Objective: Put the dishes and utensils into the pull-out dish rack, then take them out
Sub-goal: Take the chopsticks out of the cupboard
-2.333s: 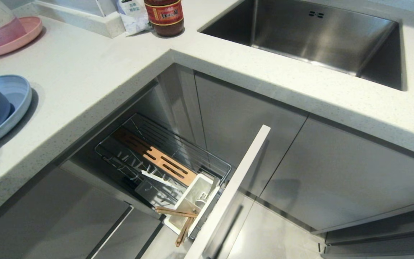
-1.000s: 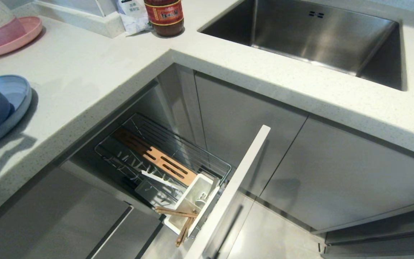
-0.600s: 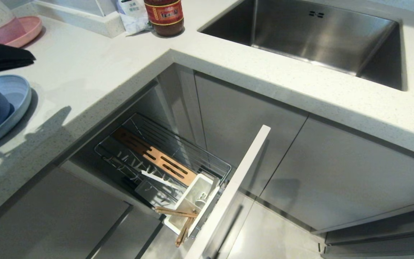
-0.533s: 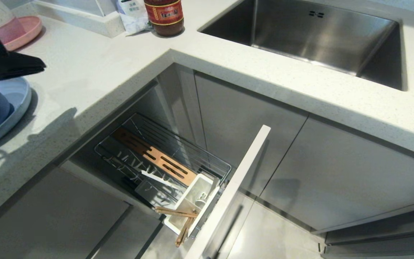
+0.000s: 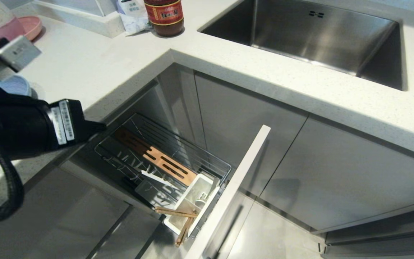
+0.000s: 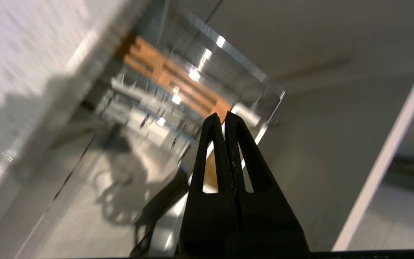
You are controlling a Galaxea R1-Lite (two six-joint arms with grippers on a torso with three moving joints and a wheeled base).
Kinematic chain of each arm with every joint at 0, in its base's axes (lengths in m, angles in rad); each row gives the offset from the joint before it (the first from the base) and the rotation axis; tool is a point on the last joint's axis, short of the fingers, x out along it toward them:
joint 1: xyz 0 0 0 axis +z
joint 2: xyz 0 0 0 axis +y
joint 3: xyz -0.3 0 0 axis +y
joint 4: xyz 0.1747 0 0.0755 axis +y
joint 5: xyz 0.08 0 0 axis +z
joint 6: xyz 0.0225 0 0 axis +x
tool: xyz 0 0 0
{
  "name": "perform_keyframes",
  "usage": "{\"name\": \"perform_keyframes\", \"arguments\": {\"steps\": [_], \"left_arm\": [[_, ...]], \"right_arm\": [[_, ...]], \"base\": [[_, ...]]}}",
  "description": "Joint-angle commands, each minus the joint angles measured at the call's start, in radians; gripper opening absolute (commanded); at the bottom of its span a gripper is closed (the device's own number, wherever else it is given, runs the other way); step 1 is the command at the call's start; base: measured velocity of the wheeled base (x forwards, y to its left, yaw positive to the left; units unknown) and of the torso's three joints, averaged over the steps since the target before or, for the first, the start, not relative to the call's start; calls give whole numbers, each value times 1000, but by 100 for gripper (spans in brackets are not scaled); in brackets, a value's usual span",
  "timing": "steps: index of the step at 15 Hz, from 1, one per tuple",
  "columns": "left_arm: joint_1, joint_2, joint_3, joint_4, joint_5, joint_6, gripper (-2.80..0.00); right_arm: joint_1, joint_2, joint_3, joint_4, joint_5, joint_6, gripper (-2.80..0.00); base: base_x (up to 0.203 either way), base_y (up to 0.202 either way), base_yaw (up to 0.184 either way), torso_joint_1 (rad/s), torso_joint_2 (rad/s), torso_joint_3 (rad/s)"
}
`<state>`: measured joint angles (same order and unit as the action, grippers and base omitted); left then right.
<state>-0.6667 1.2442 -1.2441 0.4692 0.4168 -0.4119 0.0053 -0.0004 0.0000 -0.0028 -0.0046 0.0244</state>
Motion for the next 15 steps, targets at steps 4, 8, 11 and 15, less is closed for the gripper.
{"name": "perform_keyframes", "arguments": {"steps": [4,8,11,15], "left_arm": [[-16,121,-21,266,-118,-2,-280],[-16,198,-44,359,-261,-5,-280],[-14,284,-37,397,-274,-7,-280],[-14,364,-26,413,-277,-7,-280]], "right_arm": [[0,-4,2,0,0,0,-280],[0,-4,2,0,0,0,-280],[0,-3,2,0,0,0,-280],[1,-4,2,0,0,0,-280]], "base": [[0,0,0,0,0,0],[0,0,0,0,0,0],[0,0,0,0,0,0],[0,0,0,0,0,0]]}}
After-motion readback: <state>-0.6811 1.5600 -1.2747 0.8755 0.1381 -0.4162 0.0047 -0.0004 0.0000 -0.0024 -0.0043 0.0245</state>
